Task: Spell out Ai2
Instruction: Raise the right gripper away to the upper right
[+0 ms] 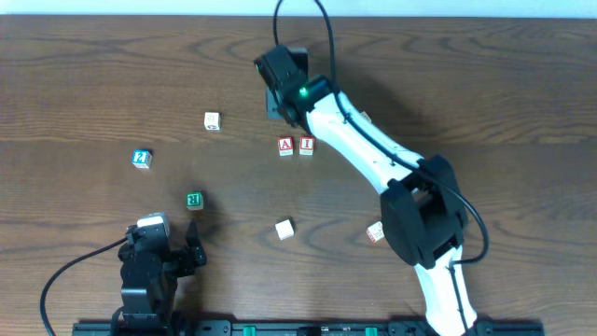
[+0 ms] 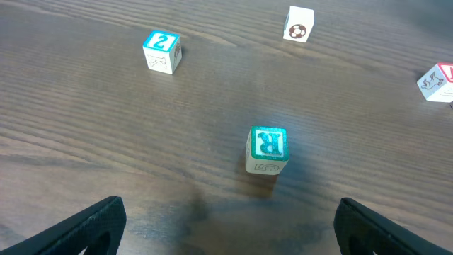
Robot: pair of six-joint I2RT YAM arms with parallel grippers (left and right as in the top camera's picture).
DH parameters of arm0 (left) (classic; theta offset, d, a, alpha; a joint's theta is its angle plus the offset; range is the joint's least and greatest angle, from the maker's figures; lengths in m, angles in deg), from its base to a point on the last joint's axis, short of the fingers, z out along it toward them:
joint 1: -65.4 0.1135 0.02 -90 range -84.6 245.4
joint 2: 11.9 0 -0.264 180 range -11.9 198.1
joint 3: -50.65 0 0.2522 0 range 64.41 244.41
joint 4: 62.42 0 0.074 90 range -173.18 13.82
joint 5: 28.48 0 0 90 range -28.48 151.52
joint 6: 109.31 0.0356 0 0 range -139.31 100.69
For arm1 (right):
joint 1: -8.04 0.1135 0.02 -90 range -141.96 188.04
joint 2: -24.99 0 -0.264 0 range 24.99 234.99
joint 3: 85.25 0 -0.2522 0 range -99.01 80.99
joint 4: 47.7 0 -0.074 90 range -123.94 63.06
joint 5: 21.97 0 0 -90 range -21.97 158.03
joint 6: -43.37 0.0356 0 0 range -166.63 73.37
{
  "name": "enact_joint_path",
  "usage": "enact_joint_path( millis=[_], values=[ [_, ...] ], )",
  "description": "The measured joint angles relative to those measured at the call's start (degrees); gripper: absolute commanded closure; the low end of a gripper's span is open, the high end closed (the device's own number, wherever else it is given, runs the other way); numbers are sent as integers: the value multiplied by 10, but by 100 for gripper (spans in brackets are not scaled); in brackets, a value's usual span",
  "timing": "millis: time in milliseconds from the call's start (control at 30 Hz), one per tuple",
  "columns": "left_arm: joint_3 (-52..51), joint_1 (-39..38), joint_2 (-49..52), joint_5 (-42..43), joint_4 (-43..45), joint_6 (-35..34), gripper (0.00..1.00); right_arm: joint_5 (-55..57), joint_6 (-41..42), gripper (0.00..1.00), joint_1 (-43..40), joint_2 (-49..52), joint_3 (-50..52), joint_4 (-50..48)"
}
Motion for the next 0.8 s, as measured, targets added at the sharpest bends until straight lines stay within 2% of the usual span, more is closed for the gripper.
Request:
enact_joint_path(
  millis=[133, 333, 500, 600, 800],
  values=[
    [0, 0, 0, 0, 0, 0, 5, 1, -72, 45, 0, 2, -130, 104],
    [0, 0, 0, 0, 0, 0, 5, 3, -145, 35, 0, -4, -264, 194],
    [0, 0, 0, 0, 0, 0, 5, -1, -186, 25, -7, -57, -268, 214],
    [0, 0, 0, 0, 0, 0, 5, -24, -197, 18, -37, -121, -254, 211],
    [0, 0, 0, 0, 0, 0, 5, -75, -203, 4, -113, -258, -163, 160]
  ],
)
